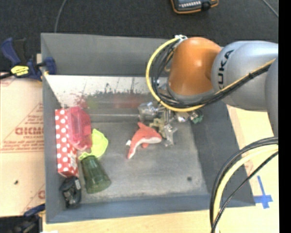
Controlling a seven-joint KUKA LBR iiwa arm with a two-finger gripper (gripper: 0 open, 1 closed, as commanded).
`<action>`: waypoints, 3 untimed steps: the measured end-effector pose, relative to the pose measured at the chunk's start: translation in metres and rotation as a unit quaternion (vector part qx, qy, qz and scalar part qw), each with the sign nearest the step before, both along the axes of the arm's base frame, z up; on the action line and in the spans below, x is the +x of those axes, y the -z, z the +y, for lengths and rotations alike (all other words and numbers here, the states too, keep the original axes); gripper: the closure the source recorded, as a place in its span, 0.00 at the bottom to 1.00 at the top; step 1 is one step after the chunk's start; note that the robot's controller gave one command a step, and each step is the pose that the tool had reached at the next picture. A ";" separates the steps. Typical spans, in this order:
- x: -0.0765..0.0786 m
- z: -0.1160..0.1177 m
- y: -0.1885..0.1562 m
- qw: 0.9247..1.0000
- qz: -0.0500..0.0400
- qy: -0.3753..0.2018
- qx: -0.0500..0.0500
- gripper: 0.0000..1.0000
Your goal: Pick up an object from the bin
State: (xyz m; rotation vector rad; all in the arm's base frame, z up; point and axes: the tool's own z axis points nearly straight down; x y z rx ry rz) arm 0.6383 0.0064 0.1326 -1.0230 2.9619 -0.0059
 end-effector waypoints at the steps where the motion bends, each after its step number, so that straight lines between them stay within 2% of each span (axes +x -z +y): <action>1: 0.000 0.015 -0.017 0.999 -0.002 -0.050 0.001 0.00; 2: 0.006 0.003 0.061 0.998 -0.001 -0.059 0.001 0.00; 3: -0.007 0.023 0.060 0.966 -0.010 -0.259 -0.002 1.00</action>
Offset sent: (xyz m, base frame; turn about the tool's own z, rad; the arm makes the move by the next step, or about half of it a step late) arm 0.0043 0.0029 -0.0626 -0.1223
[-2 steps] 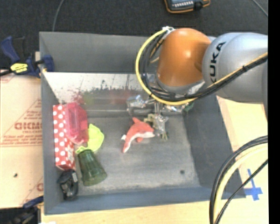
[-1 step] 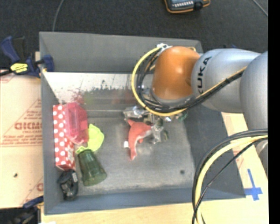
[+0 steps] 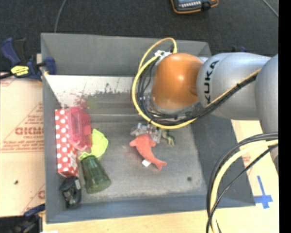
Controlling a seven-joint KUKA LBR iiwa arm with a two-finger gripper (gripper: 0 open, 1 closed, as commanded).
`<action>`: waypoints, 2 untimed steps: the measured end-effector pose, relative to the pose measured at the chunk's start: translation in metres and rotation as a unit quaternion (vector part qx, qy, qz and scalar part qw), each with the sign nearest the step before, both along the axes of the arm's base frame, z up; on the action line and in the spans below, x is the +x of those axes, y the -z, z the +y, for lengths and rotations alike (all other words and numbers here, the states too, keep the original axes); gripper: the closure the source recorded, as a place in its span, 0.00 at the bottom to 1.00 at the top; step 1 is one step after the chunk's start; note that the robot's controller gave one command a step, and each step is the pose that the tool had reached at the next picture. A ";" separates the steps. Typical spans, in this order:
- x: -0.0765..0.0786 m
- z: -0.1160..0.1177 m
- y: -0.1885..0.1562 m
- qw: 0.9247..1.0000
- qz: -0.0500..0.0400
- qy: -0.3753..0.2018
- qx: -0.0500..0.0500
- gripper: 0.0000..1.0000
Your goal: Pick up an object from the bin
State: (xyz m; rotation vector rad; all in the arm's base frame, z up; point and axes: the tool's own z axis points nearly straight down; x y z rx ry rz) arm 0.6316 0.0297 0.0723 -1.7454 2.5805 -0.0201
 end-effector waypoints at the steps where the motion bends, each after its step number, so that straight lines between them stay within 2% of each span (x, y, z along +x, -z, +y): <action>1: 0.000 0.000 0.000 1.000 0.000 0.000 0.000 1.00; 2: -0.001 0.000 -0.016 1.000 0.001 0.001 0.000 1.00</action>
Offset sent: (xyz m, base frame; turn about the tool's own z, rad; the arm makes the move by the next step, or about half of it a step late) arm -0.0002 0.0000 0.0380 0.0006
